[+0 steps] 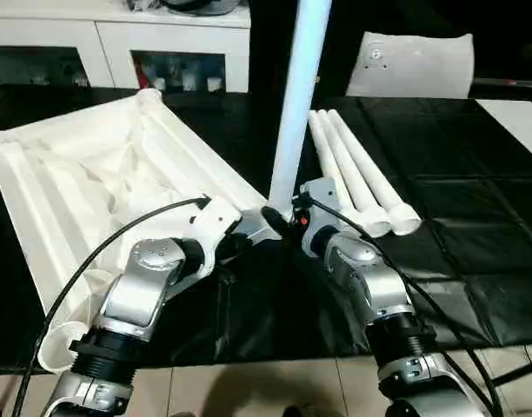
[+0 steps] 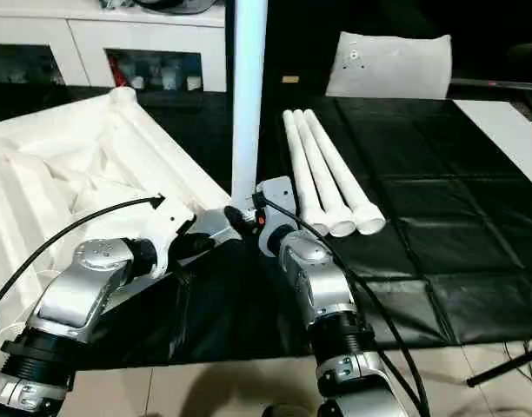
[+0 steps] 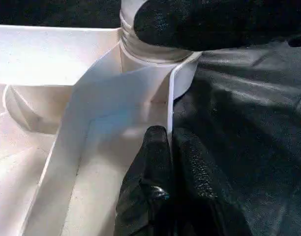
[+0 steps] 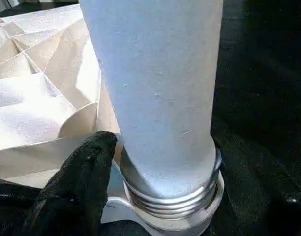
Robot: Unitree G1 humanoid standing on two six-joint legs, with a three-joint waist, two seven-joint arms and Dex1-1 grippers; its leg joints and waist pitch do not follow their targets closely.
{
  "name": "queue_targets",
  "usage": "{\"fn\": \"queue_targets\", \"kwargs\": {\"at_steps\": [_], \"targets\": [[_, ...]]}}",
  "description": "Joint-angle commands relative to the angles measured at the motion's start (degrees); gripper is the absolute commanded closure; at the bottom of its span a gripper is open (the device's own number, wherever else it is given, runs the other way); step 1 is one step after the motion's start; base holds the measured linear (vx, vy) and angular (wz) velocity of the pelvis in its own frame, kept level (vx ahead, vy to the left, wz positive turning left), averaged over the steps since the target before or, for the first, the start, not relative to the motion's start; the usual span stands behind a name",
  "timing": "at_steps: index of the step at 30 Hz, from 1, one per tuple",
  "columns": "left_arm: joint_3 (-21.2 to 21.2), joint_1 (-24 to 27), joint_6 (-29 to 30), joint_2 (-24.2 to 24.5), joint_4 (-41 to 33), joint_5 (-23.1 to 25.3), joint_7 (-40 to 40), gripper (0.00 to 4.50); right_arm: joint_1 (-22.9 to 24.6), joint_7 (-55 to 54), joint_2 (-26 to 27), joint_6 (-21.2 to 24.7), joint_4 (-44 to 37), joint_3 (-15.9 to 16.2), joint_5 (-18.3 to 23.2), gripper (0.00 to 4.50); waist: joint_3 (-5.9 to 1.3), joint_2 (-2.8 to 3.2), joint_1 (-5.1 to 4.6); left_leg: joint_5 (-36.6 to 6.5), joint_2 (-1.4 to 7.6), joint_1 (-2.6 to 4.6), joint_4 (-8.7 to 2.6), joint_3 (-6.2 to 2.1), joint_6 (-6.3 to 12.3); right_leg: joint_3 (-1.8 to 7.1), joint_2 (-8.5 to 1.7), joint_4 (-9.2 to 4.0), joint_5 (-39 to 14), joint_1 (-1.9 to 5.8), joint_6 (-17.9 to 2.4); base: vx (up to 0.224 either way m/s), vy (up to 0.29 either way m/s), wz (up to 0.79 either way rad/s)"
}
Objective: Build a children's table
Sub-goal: Rotate leg to tighten
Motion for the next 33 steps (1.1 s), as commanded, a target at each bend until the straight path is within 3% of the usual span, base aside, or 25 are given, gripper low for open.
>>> {"fn": "queue_targets", "kwargs": {"at_steps": [1, 6, 9, 16, 27, 33], "targets": [[-2.94, -0.42, -0.2, -1.48, 0.09, -0.59, 0.17, 4.5, 1.72, 5.62, 2.23, 1.91, -0.86, 5.67, 1.5, 0.79, -3.4, 0.31, 0.11, -5.17, 2.71, -0.36, -3.49, -0.5, 3.37, 2.85, -4.26, -3.41, -6.98, 2.86, -11.56, 0.0, 0.0, 0.0], [-2.73, -0.42, -3.78, 3.0, 1.54, -1.52, -4.71, 4.5, 4.33, 12.03, -4.14, -0.38, -4.64, 5.06, 2.62, 0.32, -3.2, 0.57, 0.47, -6.36, 2.79, -0.34, -3.53, -0.5, 3.77, 2.67, -4.22, -3.65, -7.97, 3.06, -11.9, 0.0, 0.0, 0.0], [-2.6, 0.26, -11.84, 6.45, 4.14, -3.53, -11.69, 4.5, 5.42, 18.4, -9.59, -3.76, -5.31, 5.33, 2.34, 0.09, -3.06, 0.6, 0.49, -8.2, 2.68, -0.25, -3.59, -0.55, 3.27, 2.63, -4.23, -3.96, -10.74, 3.0, -11.5, 0.0, 0.0, 0.0], [-4.6, -0.39, -19.54, 12.36, 8.47, -5.28, -22.69, 4.5, 5.38, 30.38, -17.58, -6.98, -5.05, 5.92, 3.7, 0.09, -2.92, 0.28, 0.8, -9.17, 2.94, 0.0, -3.62, -0.52, 3.64, 2.67, -4.35, -3.99, -13.35, 2.72, -11.47, 0.0, 0.0, 0.0], [-9.31, -3.06, -28.71, 18.57, 12.75, -4.75, -37.05, 4.5, 1.83, 44.05, -22.37, -11.34, -2.15, 10.75, 3.51, 0.09, -3.12, -0.03, 1.92, -5.42, 3.15, 0.31, -3.34, -0.21, 4.75, 2.66, -4.46, -2.86, -5.95, 2.88, -14.23, 0.0, 0.0, 0.0], [-10.9, -5.29, -32.52, 19.26, 15.66, -4.95, -40.97, 4.5, -1.48, 49.79, -22.53, -12.53, 1.98, 13.04, 3.59, 0.45, -2.68, -0.07, 2.17, -7.64, 3.32, 0.25, -3.46, -0.28, 3.48, 2.59, -4.65, -2.96, -9.04, 2.76, -14.12, 0.0, 0.0, 0.0]]}}
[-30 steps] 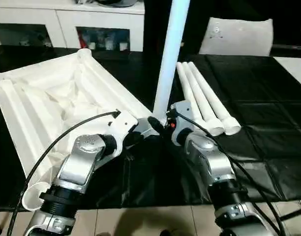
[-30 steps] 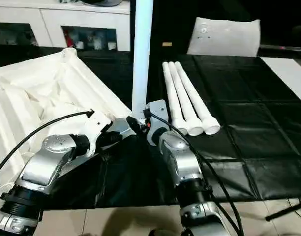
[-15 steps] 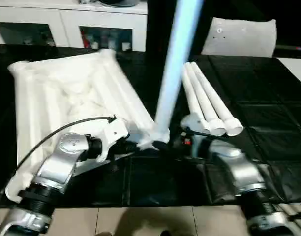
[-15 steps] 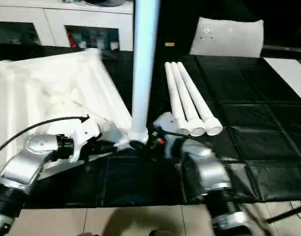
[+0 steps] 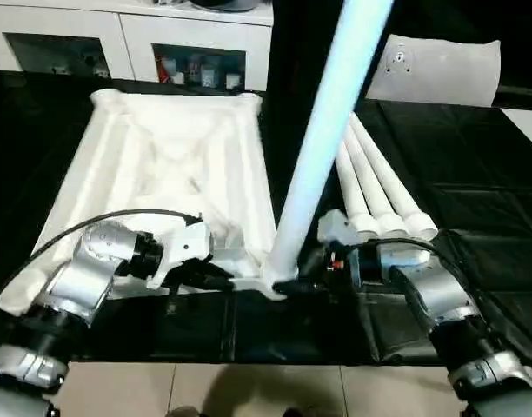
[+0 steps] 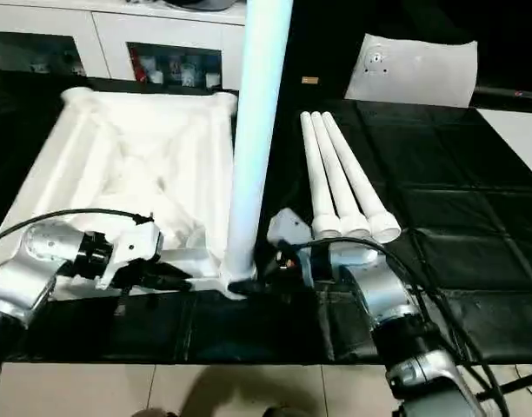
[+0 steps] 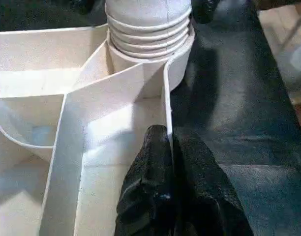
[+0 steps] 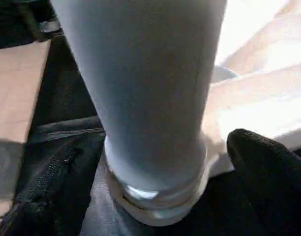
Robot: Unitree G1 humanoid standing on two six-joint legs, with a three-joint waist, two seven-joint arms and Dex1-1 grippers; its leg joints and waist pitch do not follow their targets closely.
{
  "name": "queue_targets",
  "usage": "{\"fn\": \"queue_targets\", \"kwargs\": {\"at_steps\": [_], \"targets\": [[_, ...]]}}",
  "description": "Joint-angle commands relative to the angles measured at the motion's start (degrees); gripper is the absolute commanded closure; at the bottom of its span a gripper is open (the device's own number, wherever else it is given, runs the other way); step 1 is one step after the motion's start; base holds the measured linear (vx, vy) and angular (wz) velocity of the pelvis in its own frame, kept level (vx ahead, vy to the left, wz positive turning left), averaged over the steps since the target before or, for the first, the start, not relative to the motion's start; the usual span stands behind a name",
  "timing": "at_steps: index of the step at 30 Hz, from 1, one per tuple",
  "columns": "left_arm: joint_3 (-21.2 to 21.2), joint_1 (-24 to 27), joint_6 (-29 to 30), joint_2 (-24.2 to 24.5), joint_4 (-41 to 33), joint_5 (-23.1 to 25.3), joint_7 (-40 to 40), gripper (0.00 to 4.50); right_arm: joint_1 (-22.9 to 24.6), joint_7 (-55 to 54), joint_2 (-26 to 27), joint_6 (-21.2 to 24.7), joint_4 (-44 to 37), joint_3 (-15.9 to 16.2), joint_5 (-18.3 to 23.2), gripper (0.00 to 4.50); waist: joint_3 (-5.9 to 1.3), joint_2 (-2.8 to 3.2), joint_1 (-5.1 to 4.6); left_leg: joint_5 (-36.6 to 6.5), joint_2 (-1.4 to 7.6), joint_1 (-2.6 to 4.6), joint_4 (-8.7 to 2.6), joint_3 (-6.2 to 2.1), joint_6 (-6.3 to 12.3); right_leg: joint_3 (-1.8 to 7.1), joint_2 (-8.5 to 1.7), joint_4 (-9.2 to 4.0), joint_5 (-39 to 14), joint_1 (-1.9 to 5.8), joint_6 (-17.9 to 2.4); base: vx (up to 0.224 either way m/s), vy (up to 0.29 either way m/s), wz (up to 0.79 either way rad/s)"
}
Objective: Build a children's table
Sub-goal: Rotate leg to tighten
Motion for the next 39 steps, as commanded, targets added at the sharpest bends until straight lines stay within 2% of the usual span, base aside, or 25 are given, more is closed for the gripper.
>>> {"fn": "queue_targets", "kwargs": {"at_steps": [1, 3, 4, 6, 7, 9, 10, 12, 19, 21, 22, 24, 25, 26, 27, 28, 30, 31, 32, 33, 34, 35, 36, 38, 39], "targets": [[-3.73, -0.4, -1.4, -0.07, 1.08, 1.25, -3.22, 4.5, -1.71, 1.94, -0.51, -1.27, 1.75, 1.05, 0.11, 0.65, -2.93, 0.64, -0.04, -8.21, 3.12, 0.32, -3.78, -0.26, 3.17, 2.74, -4.62, -3.3, -9.99, 2.79, -14.0, 0.0, 0.0, 0.0], [-3.78, -1.06, -1.95, -0.26, 1.97, 1.44, -3.54, 4.5, -2.64, 2.83, -0.37, -1.86, 2.97, 1.42, -0.26, 0.81, -2.94, 0.56, -0.03, -8.55, 3.17, 0.35, -3.79, -0.29, 2.66, 2.77, -4.62, -3.27, -10.25, 2.81, -13.92, 0.0, 0.0, 0.0], [-3.78, -1.06, -1.95, -0.26, 1.97, 1.44, -3.54, 4.5, -2.64, 2.83, -0.37, -1.86, 2.97, 1.42, -0.26, 0.81, -2.89, 0.7, 0.04, -8.45, 3.15, 0.35, -3.8, -0.3, 2.6, 2.79, -4.62, -3.21, -9.8, 2.8, -14.0, 0.0, 0.0, 0.0], [-3.82, -1.71, -2.32, -0.41, 2.75, 1.57, -3.86, 4.5, -3.44, 3.53, -0.25, -1.86, 3.71, 1.49, -0.42, 1.1, -2.98, 0.56, 0.07, -7.57, 3.13, 0.33, -3.71, -0.24, 2.77, 2.77, -4.53, -2.96, -7.59, 2.89, -14.64, 0.0, 0.0, 0.0], [-3.91, -2.03, -2.6, -0.45, 3.25, 1.54, -4.04, 4.5, -3.78, 4.01, -0.29, -1.83, 4.08, 1.6, -0.36, 1.1, -2.99, 0.66, 0.17, -7.21, 3.15, 0.28, -3.68, -0.24, 2.93, 2.74, -4.51, -2.87, -6.79, 2.95, -14.82, 0.0, 0.0, 0.0], [-4.05, -2.44, -3.15, -0.45, 4.05, 1.51, -4.37, 4.5, -4.28, 4.87, -0.4, -2.1, 4.95, 1.75, -0.36, 1.33, -3.01, 0.58, 0.3, -7.31, 3.2, 0.3, -3.65, -0.19, 2.94, 2.72, -4.53, -2.84, -6.69, 2.97, -14.98, 0.0, 0.0, 0.0], [-4.11, -2.59, -3.55, -0.43, 4.49, 1.58, -4.61, 4.5, -4.53, 5.39, -0.45, -2.19, 5.43, 1.78, -0.3, 1.43, -2.94, 0.72, 0.39, -7.88, 3.22, 0.33, -3.69, -0.21, 2.81, 2.72, -4.61, -2.95, -7.49, 2.89, -14.99, 0.0, 0.0, 0.0], [-4.15, -2.69, -3.78, -0.41, 4.78, 1.64, -4.89, 4.5, -4.79, 6.05, -0.6, -2.13, 5.75, 1.86, -0.16, 1.62, -2.92, 0.61, 0.46, -8.89, 3.24, 0.27, -3.73, -0.25, 2.36, 2.73, -4.66, -3.1, -9.44, 2.94, -14.7, 0.0, 0.0, 0.0], [-3.06, -1.87, -1.55, -0.84, 3.83, 0.51, -2.99, 4.5, -3.82, 6.71, 0.24, 0.18, 5.2, 1.31, 1.71, 1.78, -2.91, 0.52, 0.72, -8.32, 3.27, 0.27, -3.74, -0.25, 2.09, 2.74, -4.6, -2.95, -9.26, 2.85, -14.48, 0.0, 0.0, 0.0], [-1.07, -0.67, 2.58, -1.42, 1.68, 0.5, 2.42, 4.5, -1.89, 2.86, 2.87, 3.59, 3.02, -0.04, 3.29, 1.81, -2.82, 0.54, 0.71, -8.95, 3.35, 0.32, -3.79, -0.21, 1.91, 2.84, -4.66, -3.03, -10.17, 2.78, -14.28, 0.0, 0.0, 0.0], [-0.74, -0.42, 3.45, -1.56, 1.18, 0.65, 3.65, 4.5, -1.48, 1.85, 3.35, 4.07, 2.53, -0.18, 3.32, 1.81, -2.71, 0.32, 0.65, -9.4, 3.34, 0.21, -3.9, -0.33, 1.69, 2.84, -4.74, -3.19, -11.45, 2.74, -13.92, 0.0, 0.0, 0.0], [0.17, 0.4, 5.74, -2.03, -0.33, 0.35, 5.88, 4.5, -0.7, -2.06, 5.08, 4.25, 2.23, -0.31, 2.46, 1.81, -2.41, 0.3, 0.4, -11.96, 3.2, 0.29, -4.1, -0.45, 0.88, 2.93, -4.76, -3.76, -17.02, 2.43, -12.45, 0.0, 0.0, 0.0], [1.06, 1.4, 8.01, -2.75, -2.21, 0.23, 8.45, 4.5, 0.03, -6.31, 6.94, 4.12, 2.24, -0.41, 1.31, 1.81, -2.07, 0.65, 0.21, -14.43, 3.27, 0.37, -4.35, -0.66, -0.17, 3.01, -4.93, -4.2, -22.13, 2.1, -11.23, 0.0, 0.0, 0.0], [1.06, 1.4, 8.01, -2.75, -2.21, 0.23, 8.45, 4.5, 0.03, -6.31, 6.94, 4.12, 2.24, -0.41, 1.31, 1.81, -2.07, 0.65, 0.21, -14.43, 3.27, 0.37, -4.35, -0.66, -0.17, 3.01, -4.93, -4.2, -22.13, 2.1, -11.23, 0.0, 0.0, 0.0], [2.42, 3.15, 12.21, -4.45, -5.79, 0.22, 13.04, 4.5, 0.59, -13.98, 10.77, 5.22, 2.99, -0.95, -0.14, 1.81, -2.0, 0.38, -0.26, -17.43, 3.1, 0.4, -4.45, -1.16, -1.28, 2.87, -5.1, -4.77, -29.33, 2.02, -8.78, -0.066, -0.008, -0.1], [2.82, 3.77, 13.81, -5.11, -7.11, 0.25, 14.59, 4.5, 0.7, -16.53, 12.15, 5.6, 3.25, -1.18, -0.53, 1.82, -1.52, 0.62, -1.13, -18.8, 3.0, -0.12, -4.83, -1.48, -2.0, 2.67, -4.92, -5.05, -32.08, 1.95, -7.55, 0.0, 0.0, 0.0], [3.22, 4.46, 15.63, -5.87, -8.62, 0.33, 16.34, 4.5, 0.76, -19.33, 13.71, 6.09, 3.56, -1.47, -0.88, 1.82, -1.59, 0.53, -1.87, -20.95, 2.76, 0.38, -4.6, -1.72, -2.05, 2.53, -4.96, -5.73, -36.24, 1.45, -5.75, 0.0, 0.0, 0.0], [3.73, 5.08, 17.7, -7.49, -10.01, 0.6, 19.09, 4.5, 0.41, -23.03, 15.86, 6.61, 4.35, -1.76, -1.46, 1.82, -1.64, 0.54, -2.01, -21.3, 2.72, 0.49, -4.51, -1.76, -1.79, 2.55, -4.96, -5.91, -36.89, 1.37, -5.38, 0.0, 0.0, 0.0], [3.73, 5.08, 17.7, -7.49, -10.01, 0.6, 19.09, 4.5, 0.41, -23.03, 15.86, 6.61, 4.35, -1.76, -1.46, 1.82, -1.65, 0.33, -2.25, -21.19, 2.81, 0.53, -4.45, -1.65, -1.67, 2.72, -4.92, -5.85, -36.58, 1.21, -5.43, 0.0, 0.0, 0.0], [5.67, 5.41, 22.29, -13.51, -11.52, 1.21, 28.23, 4.5, -1.09, -32.37, 21.21, 7.44, 7.08, -2.65, -2.79, 1.82, -1.47, 0.41, -2.68, -21.57, 2.82, 0.48, -4.45, -1.59, -1.53, 2.75, -4.77, -5.93, -36.41, 0.93, -5.59, 0.0, 0.0, 0.0], [6.34, 5.43, 23.75, -15.36, -11.86, 1.27, 30.97, 4.5, -1.53, -35.05, 22.69, 7.72, 7.85, -2.97, -3.13, 1.82, -1.39, 0.49, -2.96, -21.55, 2.83, 0.5, -4.47, -1.61, -1.94, 2.73, -4.68, -5.82, -36.02, 0.79, -6.0, 0.0, 0.0, 0.0], [6.96, 5.0, 24.83, -18.33, -11.51, 2.37, 35.72, 4.5, -2.6, -39.07, 25.05, 8.03, 9.23, -3.5, -3.49, 1.82, -1.36, 0.37, -3.05, -22.33, 2.68, 0.81, -4.39, -1.72, -1.99, 2.6, -4.67, -6.14, -36.92, 0.65, -5.52, 0.0, 0.0, 0.0], [7.17, 4.53, 25.2, -20.14, -10.96, 3.23, 38.61, 4.5, -3.39, -41.44, 26.49, 8.27, 10.05, -3.89, -3.59, 1.83, -1.46, 0.34, -3.34, -22.15, 2.56, 0.76, -4.38, -1.74, -1.67, 2.64, -4.61, -6.03, -36.13, 0.72, -5.6, 0.0, 0.0, 0.0], [7.14, 4.04, 25.05, -21.33, -10.32, 3.95, 40.51, 4.5, -4.08, -43.07, 27.56, 8.54, 10.61, -4.13, -3.64, 1.83, -1.67, 0.17, -3.26, -21.1, 2.47, 0.79, -4.31, -1.48, -0.35, 2.86, -4.51, -5.92, -33.3, 0.7, -5.54, 0.0, 0.0, 0.0], [7.27, 3.52, 25.36, -22.38, -9.94, 4.36, 42.44, 4.5, -4.68, -44.78, 28.54, 8.99, 10.91, -4.28, -3.94, 1.83, -1.71, 0.26, -3.2, -20.35, 2.4, 0.55, -4.39, -1.47, 0.0, 2.91, -4.49, -5.85, -32.1, 0.91, -5.68, 0.0, 0.0, 0.0]]}}
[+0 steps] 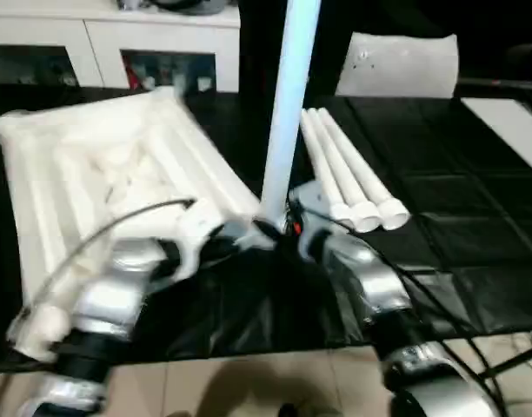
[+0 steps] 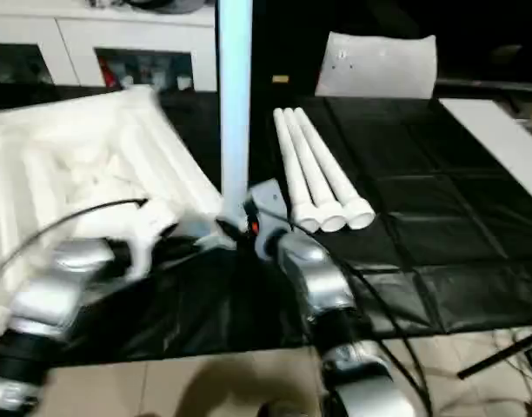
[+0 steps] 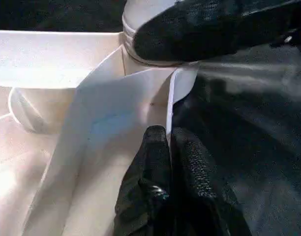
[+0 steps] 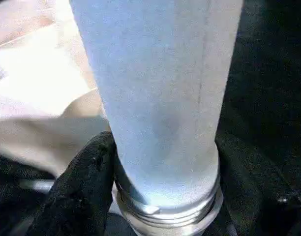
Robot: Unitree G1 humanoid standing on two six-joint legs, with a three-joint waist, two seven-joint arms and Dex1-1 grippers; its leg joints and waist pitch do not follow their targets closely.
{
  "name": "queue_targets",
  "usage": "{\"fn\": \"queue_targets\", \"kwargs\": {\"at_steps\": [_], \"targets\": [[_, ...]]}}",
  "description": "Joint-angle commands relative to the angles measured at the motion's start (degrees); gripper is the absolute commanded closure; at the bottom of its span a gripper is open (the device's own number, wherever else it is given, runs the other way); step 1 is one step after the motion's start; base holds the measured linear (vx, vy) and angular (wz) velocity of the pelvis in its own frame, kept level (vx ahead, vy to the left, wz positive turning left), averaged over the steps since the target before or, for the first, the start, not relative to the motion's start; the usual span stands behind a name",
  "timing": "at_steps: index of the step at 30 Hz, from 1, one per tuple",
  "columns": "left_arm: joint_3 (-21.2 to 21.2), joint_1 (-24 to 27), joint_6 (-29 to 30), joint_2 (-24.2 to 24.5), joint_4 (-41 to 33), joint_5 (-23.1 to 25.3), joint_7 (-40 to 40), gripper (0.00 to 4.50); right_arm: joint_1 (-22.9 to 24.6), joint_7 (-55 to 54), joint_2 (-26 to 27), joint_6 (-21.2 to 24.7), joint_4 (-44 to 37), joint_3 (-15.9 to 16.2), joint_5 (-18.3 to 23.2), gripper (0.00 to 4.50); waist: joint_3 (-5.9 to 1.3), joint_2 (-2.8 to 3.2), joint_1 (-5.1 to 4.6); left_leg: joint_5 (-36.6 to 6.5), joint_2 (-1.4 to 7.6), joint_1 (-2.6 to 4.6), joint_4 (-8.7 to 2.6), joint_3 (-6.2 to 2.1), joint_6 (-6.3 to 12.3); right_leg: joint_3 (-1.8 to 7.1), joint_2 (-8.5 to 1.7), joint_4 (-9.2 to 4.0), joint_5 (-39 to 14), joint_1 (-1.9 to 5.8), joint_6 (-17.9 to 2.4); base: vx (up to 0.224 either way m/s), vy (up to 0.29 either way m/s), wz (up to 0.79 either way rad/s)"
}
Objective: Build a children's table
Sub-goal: Rotate leg to tighten
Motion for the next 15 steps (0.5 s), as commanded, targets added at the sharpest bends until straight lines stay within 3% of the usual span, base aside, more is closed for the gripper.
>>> {"fn": "queue_targets", "kwargs": {"at_steps": [1, 2, 3, 4, 5, 7, 8, 13, 15], "targets": [[-1.77, -1.95, -0.6, -4.96, 2.12, -1.5, 6.35, 4.5, 0.21, 3.33, 6.55, 2.18, 1.44, 6.56, 1.11, 1.83, -2.21, -0.01, 0.24, -19.14, 2.62, -0.14, -4.79, -1.36, 0.78, 2.78, -4.28, -5.62, -29.0, 1.04, -6.5, 0.0, 0.0, 0.0], [-1.87, -2.61, -0.24, -5.36, 2.25, -0.9, 7.72, 4.5, -0.03, 3.05, 7.12, 1.6, 1.23, 7.12, 0.23, 1.83, -2.37, 0.16, 0.35, -18.26, 2.67, -0.15, -4.76, -1.27, 0.99, 2.84, -4.3, -5.5, -27.19, 1.14, -6.85, 0.0, 0.0, 0.0], [-1.9, -2.83, -0.26, -5.38, 2.41, -0.76, 7.94, 4.5, 0.01, 3.29, 7.15, 1.25, 1.09, 7.36, -0.01, 1.48, -2.41, 0.29, 0.38, -17.52, 2.72, -0.19, -4.75, -1.13, 1.12, 2.9, -4.24, -5.36, -25.38, 1.12, -7.31, 0.0, 0.0, 0.0], [-1.96, -3.14, -0.31, -5.34, 2.64, -0.53, 8.17, 4.5, 0.15, 3.85, 7.1, 0.6, 0.84, 7.75, -0.38, 1.48, -2.56, 0.2, 0.53, -15.67, 2.73, -0.43, -4.68, -0.95, 1.59, 2.91, -4.22, -5.12, -22.12, 1.35, -8.13, 0.0, 0.0, 0.0], [-2.39, -3.36, -0.45, -4.65, 2.68, -0.08, 7.56, 4.5, 0.56, 3.92, 6.83, 0.14, 0.27, 7.58, -0.47, 1.13, -2.6, 0.07, 0.65, -13.79, 2.6, -0.8, -4.68, -0.83, 2.18, 2.95, -4.24, -4.85, -19.75, 1.74, -8.75, 0.0, 0.0, 0.0], [-2.44, -3.52, -0.65, -3.73, 2.96, 0.06, 6.83, 4.5, 1.22, 4.48, 6.27, -0.04, -0.69, 7.24, -0.16, 1.1, -2.64, 0.71, 1.02, -12.09, 2.55, -0.73, -4.6, -0.69, 2.69, 3.0, -4.29, -4.74, -17.64, 1.84, -9.3, 0.0, 0.0, 0.0], [-2.23, -3.4, 0.04, -3.52, 2.5, 0.61, 6.75, 4.5, 1.46, 4.09, 6.22, -0.18, -0.92, 6.75, -0.16, 0.86, -2.69, 0.5, 1.11, -11.46, 2.62, -0.73, -4.6, -0.59, 2.82, 2.96, -4.26, -4.73, -16.71, 1.93, -9.68, 0.0, 0.0, 0.0], [-1.78, -3.0, -0.65, -0.36, 2.23, 0.93, 3.28, 4.5, 3.22, 5.75, 1.97, -1.71, -3.17, 5.55, 0.03, 0.39, -2.67, 0.74, 1.43, -11.95, 2.75, -0.72, -4.77, -0.68, 2.4, 2.75, -4.3, -4.76, -17.26, 2.19, -9.94, 0.0, 0.0, 0.0], [-1.36, -3.16, -3.64, 2.01, 3.83, 0.1, 0.59, 4.5, 4.46, 9.33, -2.72, -3.9, -5.18, 5.46, -0.2, 0.2, -2.73, 0.58, 1.43, -12.35, 2.75, -0.71, -4.8, -0.7, 2.18, 2.65, -4.18, -4.85, -18.27, 2.31, -9.51, 0.0, 0.0, 0.0]]}}
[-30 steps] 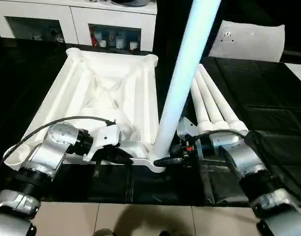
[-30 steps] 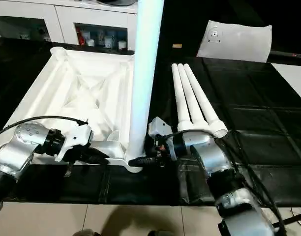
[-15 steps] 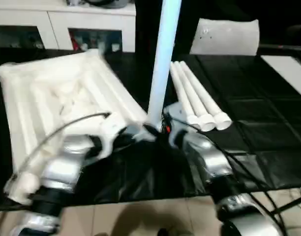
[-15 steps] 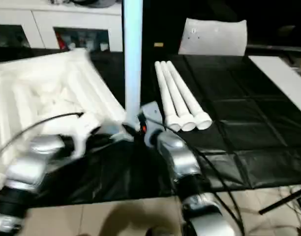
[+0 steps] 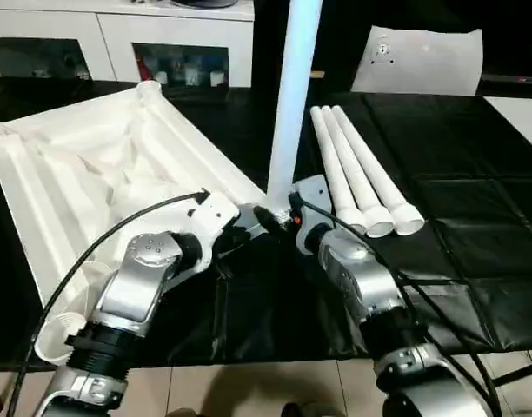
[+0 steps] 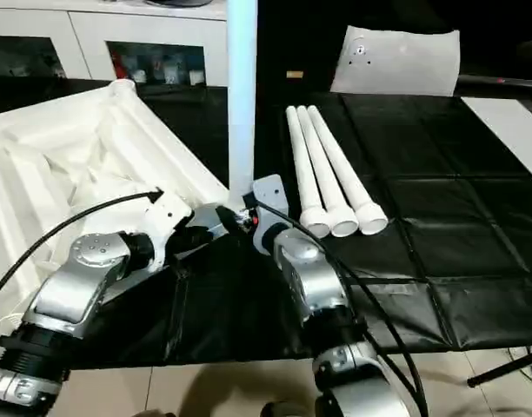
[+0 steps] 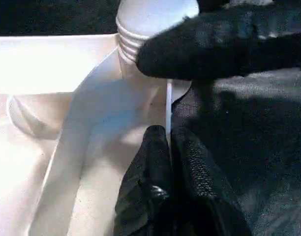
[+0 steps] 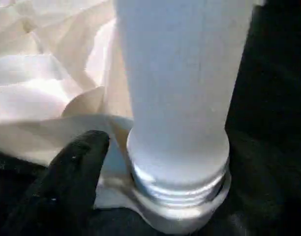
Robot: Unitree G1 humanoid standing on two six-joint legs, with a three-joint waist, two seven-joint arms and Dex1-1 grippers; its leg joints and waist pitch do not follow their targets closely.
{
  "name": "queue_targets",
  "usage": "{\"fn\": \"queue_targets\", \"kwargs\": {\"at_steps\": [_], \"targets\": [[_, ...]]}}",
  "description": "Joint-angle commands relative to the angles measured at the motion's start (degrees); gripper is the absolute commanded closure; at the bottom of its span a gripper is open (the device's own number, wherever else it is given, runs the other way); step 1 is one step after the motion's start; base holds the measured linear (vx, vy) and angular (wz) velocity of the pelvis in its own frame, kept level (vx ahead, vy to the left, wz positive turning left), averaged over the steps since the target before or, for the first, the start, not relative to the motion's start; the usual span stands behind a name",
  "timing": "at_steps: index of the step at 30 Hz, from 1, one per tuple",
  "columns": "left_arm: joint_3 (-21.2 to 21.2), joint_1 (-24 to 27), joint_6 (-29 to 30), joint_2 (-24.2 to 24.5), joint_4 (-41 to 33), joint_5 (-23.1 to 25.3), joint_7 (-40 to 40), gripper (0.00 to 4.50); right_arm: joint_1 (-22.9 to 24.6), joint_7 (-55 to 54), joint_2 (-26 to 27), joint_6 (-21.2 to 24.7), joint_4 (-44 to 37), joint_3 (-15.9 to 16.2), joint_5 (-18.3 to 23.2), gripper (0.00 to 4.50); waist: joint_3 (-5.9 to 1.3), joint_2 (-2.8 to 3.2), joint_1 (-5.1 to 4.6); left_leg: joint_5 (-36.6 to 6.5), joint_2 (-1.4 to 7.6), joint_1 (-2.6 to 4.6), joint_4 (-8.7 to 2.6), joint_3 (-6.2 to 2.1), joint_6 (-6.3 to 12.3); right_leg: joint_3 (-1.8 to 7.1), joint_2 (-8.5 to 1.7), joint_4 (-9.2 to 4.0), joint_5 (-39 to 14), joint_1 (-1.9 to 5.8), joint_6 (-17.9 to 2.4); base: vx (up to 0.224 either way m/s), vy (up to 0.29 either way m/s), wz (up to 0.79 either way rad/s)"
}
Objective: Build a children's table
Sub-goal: Rotate leg to tighten
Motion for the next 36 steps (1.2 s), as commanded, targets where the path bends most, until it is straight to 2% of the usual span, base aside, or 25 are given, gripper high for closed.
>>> {"fn": "queue_targets", "kwargs": {"at_steps": [1, 2, 4, 5, 8, 11, 12, 13, 14, 17, 21, 27, 30, 34, 36], "targets": [[0.02, -1.42, -3.07, 0.99, 3.28, -0.31, -0.82, 4.5, 1.76, 7.27, -0.9, -0.8, -2.07, 3.98, 0.72, 0.13, -2.78, 0.48, 0.21, -12.19, 2.71, -0.22, -3.91, -0.71, 2.15, 2.89, -4.31, -4.67, -17.92, 2.49, -9.3, 0.0, 0.0, 0.0], [-0.05, -1.47, -4.8, 1.9, 4.03, -0.68, -2.32, 4.5, 2.31, 9.31, -2.46, -1.4, -3.08, 3.68, 1.28, 0.06, -2.93, 0.25, 0.19, -12.01, 2.68, -0.28, -3.86, -0.67, 2.44, 2.91, -4.3, -4.64, -17.47, 2.62, -9.27, 0.0, 0.0, 0.0], [-0.29, -1.4, -6.12, 3.4, 4.97, -1.01, -4.51, 4.5, 3.35, 13.97, -4.94, -2.01, -5.13, 3.6, 2.73, 0.06, -2.98, 0.21, 0.29, -11.64, 2.7, -0.44, -3.84, -0.75, 3.11, 2.91, -4.46, -4.61, -17.27, 2.84, -9.1, 0.0, 0.0, 0.0], [-0.98, -1.09, -7.4, 4.67, 5.14, -1.34, -7.21, 4.5, 3.86, 17.23, -6.85, -2.37, -6.26, 3.69, 3.51, 0.06, -3.18, 0.26, 0.24, -10.55, 2.8, -0.48, -3.76, -0.78, 3.26, 2.91, -4.57, -4.38, -15.79, 2.94, -9.65, 0.0, 0.0, 0.0], [-2.9, -0.63, -11.24, 7.59, 5.76, -2.24, -13.39, 4.5, 4.3, 23.5, -10.68, -3.28, -7.6, 3.57, 4.69, 0.06, -3.72, 0.2, 0.3, -5.66, 2.8, -0.38, -3.13, -0.47, 4.99, 2.87, -4.42, -3.37, -6.86, 3.2, -12.76, 0.0, 0.0, 0.0], [-4.53, -0.49, -13.75, 9.89, 6.3, -2.58, -18.25, 4.5, 3.74, 26.84, -13.2, -4.02, -7.27, 3.64, 5.16, 0.06, -3.72, 0.14, 0.42, -3.38, 2.72, -0.32, -2.97, -0.29, 6.7, 2.79, -4.22, -2.78, -1.2, 3.17, -15.06, 0.0, 0.0, 0.0], [-4.53, -0.49, -13.75, 9.89, 6.3, -2.58, -18.25, 4.5, 3.74, 26.84, -13.2, -4.02, -7.27, 3.64, 5.16, 0.06, -3.72, 0.21, 0.46, -3.47, 2.75, -0.24, -2.94, -0.23, 6.76, 2.79, -4.28, -2.73, -0.9, 3.2, -15.41, 0.0, 0.0, 0.0], [-6.2, -0.73, -16.75, 12.08, 7.42, -2.94, -23.37, 4.5, 2.9, 30.41, -15.38, -4.64, -6.93, 3.91, 5.66, 0.06, -3.66, 0.35, 0.63, -3.91, 2.87, 0.0, -2.94, -0.16, 6.83, 2.8, -4.36, -2.78, -1.35, 3.03, -15.9, 0.0, 0.0, 0.0], [-6.72, -0.96, -17.75, 12.86, 8.01, -3.13, -25.29, 4.5, 2.48, 31.89, -16.17, -4.85, -6.68, 4.01, 5.87, 0.06, -3.67, 0.27, 0.82, -4.63, 2.85, -0.06, -2.96, -0.22, 6.93, 2.76, -4.4, -2.84, -2.63, 3.16, -15.72, 0.0, 0.0, 0.0], [-7.59, -1.72, -19.85, 14.2, 9.47, -3.05, -28.78, 4.5, 1.5, 34.47, -17.6, -5.07, -5.82, 4.4, 5.89, 0.06, -3.42, 0.22, 1.54, -6.58, 2.99, 0.37, -3.12, -0.1, 5.37, 2.83, -4.42, -3.1, -5.99, 2.88, -15.44, 0.0, 0.0, 0.0], [-9.05, -2.9, -23.23, 15.63, 10.97, -3.76, -33.71, 4.5, 0.3, 37.49, -18.74, -6.18, -4.41, 5.36, 5.71, 0.06, -3.53, 0.12, 1.99, -7.14, 2.94, 0.43, -3.13, -0.17, 4.11, 2.85, -4.52, -3.09, -7.68, 2.98, -14.57, 0.0, 0.0, 0.0], [-10.97, -5.03, -26.52, 15.87, 12.71, -3.61, -38.03, 4.5, -0.61, 43.61, -18.57, -6.31, -3.33, 7.74, 6.69, 0.06, -3.52, 0.06, 2.48, -6.83, 3.12, 0.29, -3.05, -0.09, 3.72, 2.8, -4.5, -2.77, -6.52, 3.06, -14.86, 0.0, 0.0, 0.0], [-11.31, -5.9, -27.34, 15.51, 13.61, -3.47, -38.86, 4.5, -1.19, 44.48, -18.1, -7.0, -2.07, 8.43, 6.11, 0.43, -3.55, 0.09, 2.87, -6.75, 3.17, 0.36, -3.01, -0.08, 3.31, 2.77, -4.55, -2.67, -6.65, 2.98, -15.09, 0.0, 0.0, 0.0], [-12.0, -6.87, -28.96, 15.25, 15.06, -3.28, -39.76, 4.5, -2.13, 45.46, -17.78, -8.16, -0.16, 9.06, 5.56, 0.73, -3.42, 0.1, 3.1, -9.85, 3.19, 0.31, -3.12, -0.26, 1.73, 2.85, -4.72, -3.04, -11.32, 2.91, -13.9, 0.0, 0.0, 0.0], [-12.2, -7.29, -29.37, 15.05, 15.66, -3.23, -40.12, 4.5, -2.51, 46.13, -17.81, -8.38, 0.28, 9.37, 5.3, 0.87, -3.45, 0.08, 3.04, -9.85, 3.16, 0.28, -3.15, -0.3, 1.52, 2.84, -4.67, -3.05, -11.68, 2.93, -13.54, 0.0, 0.0, 0.0]]}}
